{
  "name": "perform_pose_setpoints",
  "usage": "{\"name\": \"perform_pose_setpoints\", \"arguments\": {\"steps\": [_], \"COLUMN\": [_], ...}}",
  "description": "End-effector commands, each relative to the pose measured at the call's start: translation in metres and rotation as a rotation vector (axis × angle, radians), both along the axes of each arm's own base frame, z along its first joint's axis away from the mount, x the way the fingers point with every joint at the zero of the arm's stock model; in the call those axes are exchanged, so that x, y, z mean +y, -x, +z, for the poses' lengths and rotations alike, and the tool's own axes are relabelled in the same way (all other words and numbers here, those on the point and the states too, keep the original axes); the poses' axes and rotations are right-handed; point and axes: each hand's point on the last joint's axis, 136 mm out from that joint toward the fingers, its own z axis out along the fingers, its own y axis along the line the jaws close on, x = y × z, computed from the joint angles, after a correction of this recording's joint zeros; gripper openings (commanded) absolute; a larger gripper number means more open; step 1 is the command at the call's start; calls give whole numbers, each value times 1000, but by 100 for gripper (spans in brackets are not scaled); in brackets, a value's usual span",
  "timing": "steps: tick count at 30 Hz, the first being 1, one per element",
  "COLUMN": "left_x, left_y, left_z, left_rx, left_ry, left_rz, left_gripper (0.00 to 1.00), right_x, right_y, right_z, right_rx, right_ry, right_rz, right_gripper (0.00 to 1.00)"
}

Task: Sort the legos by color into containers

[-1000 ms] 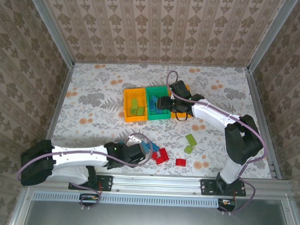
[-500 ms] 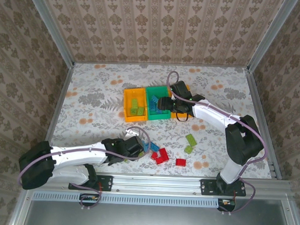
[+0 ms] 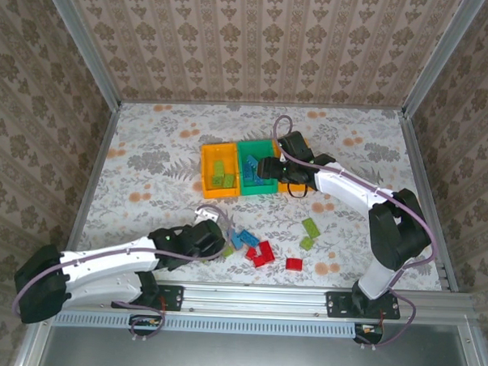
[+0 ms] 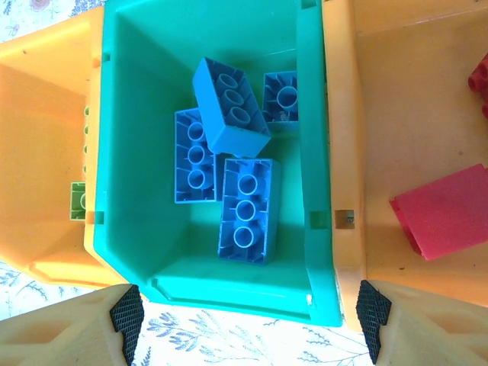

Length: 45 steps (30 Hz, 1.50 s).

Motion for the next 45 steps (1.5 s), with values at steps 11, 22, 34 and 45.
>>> {"name": "perform_pose_setpoints", "arguments": {"steps": [11, 22, 34, 45], "left_x": [41, 51, 54, 54], "left_y": [-9, -11, -15, -22], "left_z": [-2, -13, -26, -30], "left_rx": [63, 107, 170, 184], "left_ry": [-63, -47, -19, -2], "left_rz": [177, 256, 298, 328], "left_gripper": [73, 72, 63, 49], "right_x": [-6, -10, -11, -17], "right_y": [3, 3, 2, 4], "right_z": [9, 8, 10, 9], "right_rx": [-20, -19, -21, -17], "right_ry": [-3, 0, 0, 8], "right_rz": [-7, -11, -11, -19], "right_gripper": [78, 78, 78, 78]}}
